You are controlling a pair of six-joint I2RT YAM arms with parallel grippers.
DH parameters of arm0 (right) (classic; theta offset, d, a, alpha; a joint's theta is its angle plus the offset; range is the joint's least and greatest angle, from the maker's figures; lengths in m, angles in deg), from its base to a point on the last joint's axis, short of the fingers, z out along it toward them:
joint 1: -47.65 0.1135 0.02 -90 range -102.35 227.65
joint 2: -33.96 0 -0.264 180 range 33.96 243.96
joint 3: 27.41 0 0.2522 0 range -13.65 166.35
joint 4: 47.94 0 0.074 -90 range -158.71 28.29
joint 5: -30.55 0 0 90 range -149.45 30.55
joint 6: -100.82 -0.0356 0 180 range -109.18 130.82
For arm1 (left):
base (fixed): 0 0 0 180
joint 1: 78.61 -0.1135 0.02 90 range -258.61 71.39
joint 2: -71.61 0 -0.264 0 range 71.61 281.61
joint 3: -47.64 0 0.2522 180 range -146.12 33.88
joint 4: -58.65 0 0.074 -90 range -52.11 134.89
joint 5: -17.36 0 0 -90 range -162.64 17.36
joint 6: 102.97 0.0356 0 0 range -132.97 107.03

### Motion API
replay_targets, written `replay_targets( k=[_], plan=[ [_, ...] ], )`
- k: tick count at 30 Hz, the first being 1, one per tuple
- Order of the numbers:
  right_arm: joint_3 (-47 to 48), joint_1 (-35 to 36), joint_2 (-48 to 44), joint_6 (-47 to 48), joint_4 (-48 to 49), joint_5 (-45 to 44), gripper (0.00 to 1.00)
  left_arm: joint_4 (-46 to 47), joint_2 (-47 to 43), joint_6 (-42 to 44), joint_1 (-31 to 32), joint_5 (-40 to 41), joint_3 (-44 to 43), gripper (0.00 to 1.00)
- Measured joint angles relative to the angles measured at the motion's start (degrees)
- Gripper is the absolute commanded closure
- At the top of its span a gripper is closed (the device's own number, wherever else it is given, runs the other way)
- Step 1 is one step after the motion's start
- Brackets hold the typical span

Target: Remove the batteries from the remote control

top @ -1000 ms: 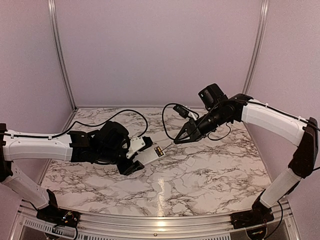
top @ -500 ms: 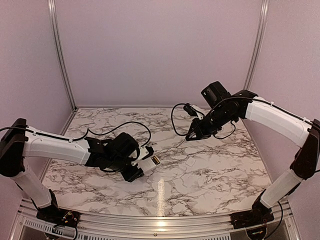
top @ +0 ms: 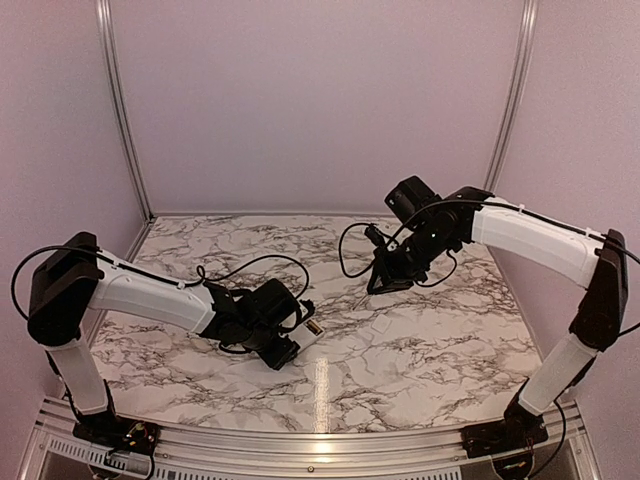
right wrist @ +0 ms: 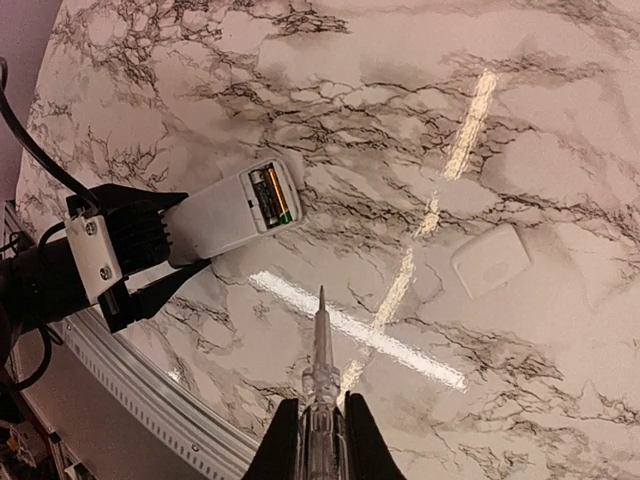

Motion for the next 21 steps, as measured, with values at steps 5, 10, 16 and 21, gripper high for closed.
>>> replay_targets(
  k=[5, 10, 16, 21],
  plan=[
    [-0.52, 0.17, 1.38, -3.37, 0.09, -0.02, 1.00, 0.07, 2.99, -6.05, 1.81, 3.17, -2.71, 0.98],
    [-1.14, 0.72, 2.16, -5.70, 0.94, 0.28, 1.00, 0.22, 4.39, -11.52, 4.17, 5.73, -3.08, 0.98],
    [-1.16, 0.96, 4.79, -9.27, 2.16, 0.48, 1.00, 0.13, 5.20, -18.86, 4.50, 5.77, -3.96, 0.98],
    [-1.14, 1.51, 8.48, -11.72, 3.91, 0.70, 1.00, 0.63, 5.42, -23.26, 4.87, 5.92, -4.00, 0.99]
  ],
)
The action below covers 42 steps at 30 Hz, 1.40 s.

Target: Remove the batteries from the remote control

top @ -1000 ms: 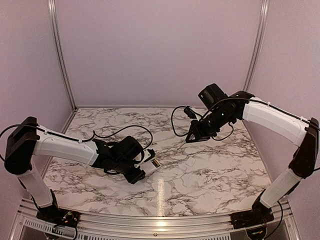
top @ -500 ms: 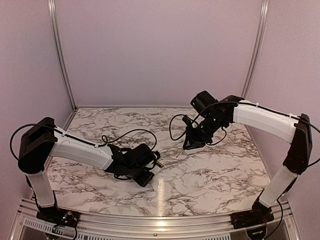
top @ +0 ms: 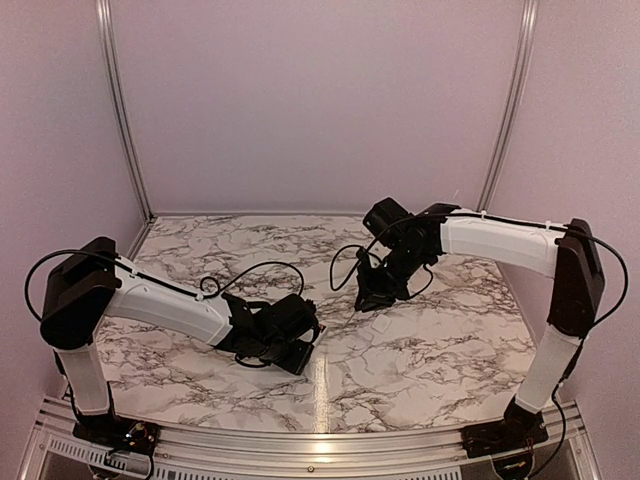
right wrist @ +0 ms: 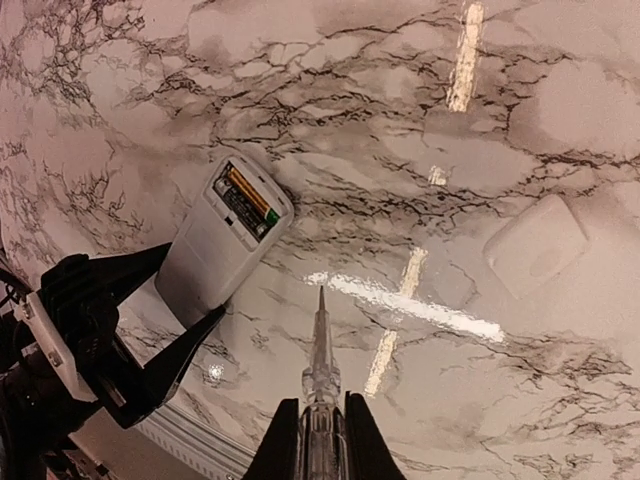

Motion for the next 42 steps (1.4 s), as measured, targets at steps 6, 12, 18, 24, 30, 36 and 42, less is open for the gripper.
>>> replay_targets(
  k=[6, 12, 18, 24, 30, 36, 42],
  plan=[
    [0.00, 0.15, 1.77, -2.29, 3.15, 1.40, 1.00, -0.63, 1.05, -2.67, 0.66, 2.16, -1.20, 0.99],
    [0.59, 0.17, 2.12, -3.82, 5.42, 2.32, 1.00, -5.42, 3.91, -3.10, 2.71, 7.65, -5.55, 1.00],
    [0.74, 0.17, 2.47, -5.07, 6.45, 2.45, 1.00, -6.34, 5.64, -3.15, 3.78, 11.52, -7.69, 1.00],
    [1.70, 0.20, 4.79, -6.16, 6.82, 2.23, 1.00, -7.08, 6.19, -3.10, 4.11, 13.40, -8.41, 1.00],
    [3.26, 0.20, 7.04, -7.02, 6.86, 1.40, 1.00, -7.26, 6.23, -3.10, 4.11, 13.84, -8.44, 1.00],
    [4.24, 0.22, 8.02, -7.76, 7.17, 0.79, 1.00, -7.30, 6.23, -3.06, 4.11, 13.79, -8.48, 1.00],
    [4.24, 0.22, 8.13, -8.02, 7.37, 0.76, 1.00, -7.80, 6.58, -3.08, 4.11, 13.77, -9.14, 1.00]
  ],
)
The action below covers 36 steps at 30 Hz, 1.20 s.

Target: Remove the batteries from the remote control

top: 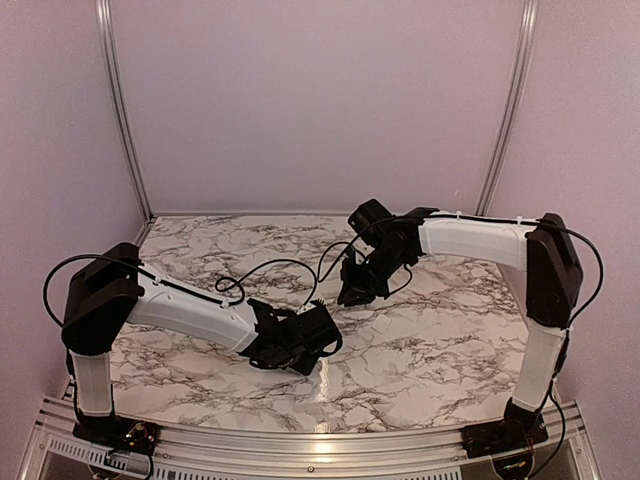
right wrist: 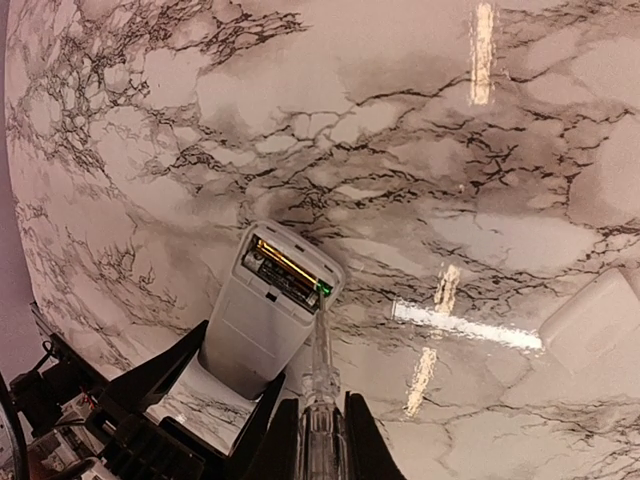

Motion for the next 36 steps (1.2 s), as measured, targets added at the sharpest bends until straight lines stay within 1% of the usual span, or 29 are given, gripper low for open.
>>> replay_targets(
  k=[7, 13, 28, 36],
  plan=[
    [0.22, 0.00, 0.76, -0.04, -0.09, -0.74, 1.00, -0.24, 0.02, -0.17, 0.00, -0.02, -0.09, 1.00],
    [2.47, 0.66, 1.99, 0.00, -2.05, -2.62, 1.00, -1.51, 0.61, -0.46, 0.00, 0.37, -1.20, 1.00],
    [14.27, 3.61, 8.20, -1.14, -11.91, -7.76, 1.00, -9.03, 4.17, -0.79, 0.98, 6.32, -7.06, 1.00],
    [14.32, 3.78, 8.63, -2.21, -11.96, -7.63, 1.00, -10.34, 4.70, -0.13, 1.18, 7.08, -8.04, 1.00]
  ],
)
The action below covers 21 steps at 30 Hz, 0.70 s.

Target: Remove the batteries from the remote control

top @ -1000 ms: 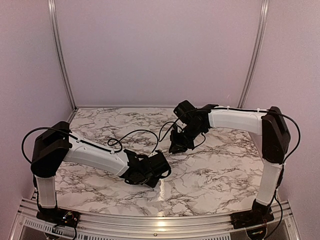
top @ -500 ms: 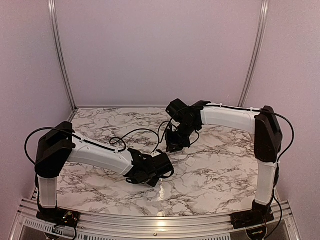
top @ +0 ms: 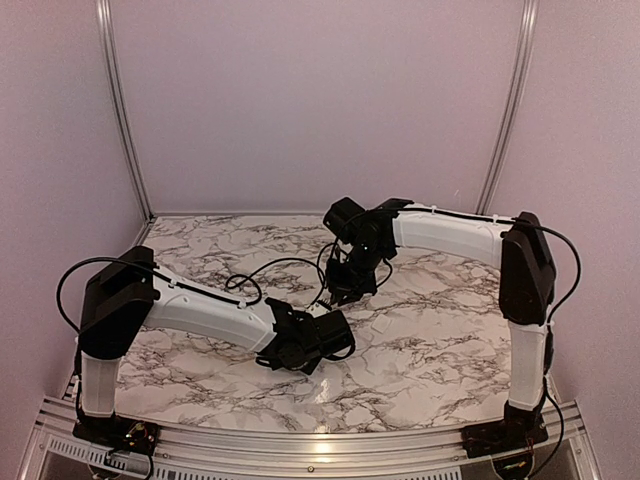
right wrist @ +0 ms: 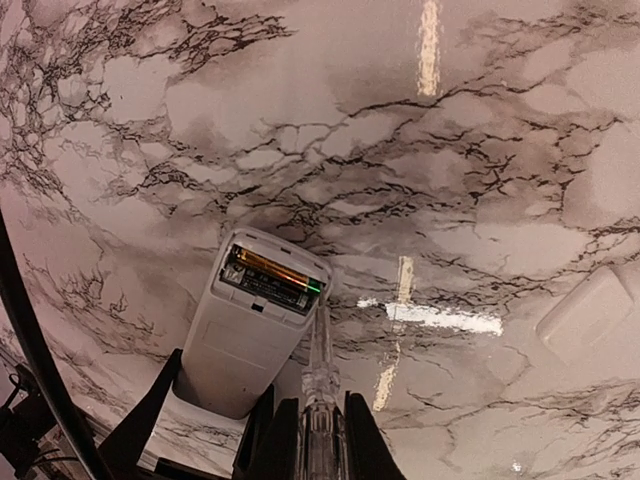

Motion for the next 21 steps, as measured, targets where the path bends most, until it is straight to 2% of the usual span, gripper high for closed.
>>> replay_targets(
  k=[8, 21],
  plan=[
    [-2.40, -0.15, -0.72, -0.42, 2.84, 0.85, 1.00, 0.24, -0.04, 0.26, 0.00, 0.02, 0.26, 1.00],
    [-10.86, -2.01, -5.03, -0.35, 11.04, 4.79, 1.00, 10.51, -4.24, -0.24, -0.52, -2.62, 8.50, 1.00]
  ],
)
